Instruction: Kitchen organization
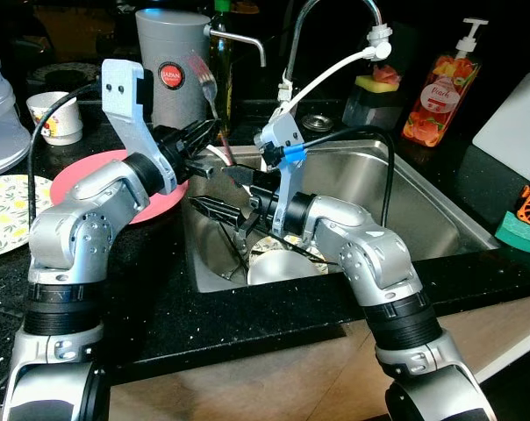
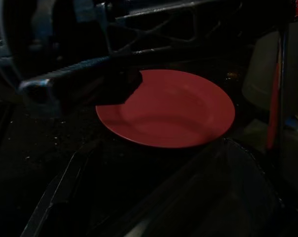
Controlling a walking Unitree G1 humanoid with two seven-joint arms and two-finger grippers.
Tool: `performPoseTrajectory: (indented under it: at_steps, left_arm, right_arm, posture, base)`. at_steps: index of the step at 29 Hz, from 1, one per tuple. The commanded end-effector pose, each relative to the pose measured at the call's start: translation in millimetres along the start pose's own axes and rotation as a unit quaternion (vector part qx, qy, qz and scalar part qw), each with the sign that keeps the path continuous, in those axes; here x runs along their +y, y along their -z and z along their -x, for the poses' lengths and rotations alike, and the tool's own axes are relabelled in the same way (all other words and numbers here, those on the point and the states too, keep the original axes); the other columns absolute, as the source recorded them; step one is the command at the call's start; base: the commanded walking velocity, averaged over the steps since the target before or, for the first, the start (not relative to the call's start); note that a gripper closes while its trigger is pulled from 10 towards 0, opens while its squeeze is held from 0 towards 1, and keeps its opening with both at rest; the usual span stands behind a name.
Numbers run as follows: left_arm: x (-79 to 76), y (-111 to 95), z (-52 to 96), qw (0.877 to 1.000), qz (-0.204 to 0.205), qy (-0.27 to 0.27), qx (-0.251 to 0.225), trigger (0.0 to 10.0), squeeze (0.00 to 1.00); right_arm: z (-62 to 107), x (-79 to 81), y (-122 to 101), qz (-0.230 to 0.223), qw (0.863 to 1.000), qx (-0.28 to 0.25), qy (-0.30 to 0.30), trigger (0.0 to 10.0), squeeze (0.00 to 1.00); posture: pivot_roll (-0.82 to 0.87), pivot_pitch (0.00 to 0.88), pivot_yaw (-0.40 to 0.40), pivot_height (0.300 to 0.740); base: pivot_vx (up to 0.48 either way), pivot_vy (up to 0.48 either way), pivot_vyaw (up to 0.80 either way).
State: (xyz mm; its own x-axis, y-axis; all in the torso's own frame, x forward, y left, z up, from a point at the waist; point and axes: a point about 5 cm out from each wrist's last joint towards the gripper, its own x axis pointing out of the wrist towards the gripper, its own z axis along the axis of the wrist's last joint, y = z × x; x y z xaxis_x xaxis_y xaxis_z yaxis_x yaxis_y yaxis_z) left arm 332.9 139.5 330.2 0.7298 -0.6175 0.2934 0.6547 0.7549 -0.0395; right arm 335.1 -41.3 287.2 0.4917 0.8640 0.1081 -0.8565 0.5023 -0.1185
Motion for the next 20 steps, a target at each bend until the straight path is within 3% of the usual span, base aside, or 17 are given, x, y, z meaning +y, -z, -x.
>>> performPoseTrajectory:
  at_steps: [1, 3, 8, 14, 20]
  left_arm:
    - [-2.1, 2.1, -1.2, 1.0, -0.026, 0.005, 0.015, 0.0, 0.0]
    - [8.9, 7.8, 2.1, 0.996, -0.073, -0.027, 0.048, 0.0, 0.0]
    - [20.7, 7.9, 8.3, 0.991, -0.108, -0.052, 0.068, 0.0, 0.0]
    - [25.8, 5.7, 11.9, 0.99, -0.11, -0.06, 0.07, 0.0, 0.0]
    - [13.0, 0.6, 8.5, 0.996, -0.079, -0.019, 0.047, 0.0, 0.0]
  right_arm:
    - [0.5, -2.7, -1.7, 0.0, 1.0, -0.007, 0.005, 10.0, 0.0]
    - [1.0, -2.7, -4.5, 0.003, 1.0, -0.009, 0.002, 10.0, 0.0]
    - [2.9, -4.2, -5.0, 0.008, 1.0, -0.006, 0.003, 10.0, 0.0]
    - [4.2, -5.1, -4.4, 0.008, 1.0, -0.004, 0.004, 10.0, 0.0]
    - [2.4, -4.1, -1.4, 0.005, 1.0, -0.001, 0.004, 10.0, 0.0]
  posture:
    - [-0.01, 0.084, -0.047, 0.74]
    - [-0.01, 0.083, -0.046, 0.74]
    - [-0.01, 0.084, -0.046, 0.74]
    - [-0.01, 0.084, -0.045, 0.74]
    - [-0.01, 0.084, -0.048, 0.74]
  base:
    - [0.0, 0.0, 0.0]
    - [0.0, 0.0, 0.0]
    - [0.0, 0.0, 0.0]
    - [0.0, 0.0, 0.0]
    - [0.0, 0.0, 0.0]
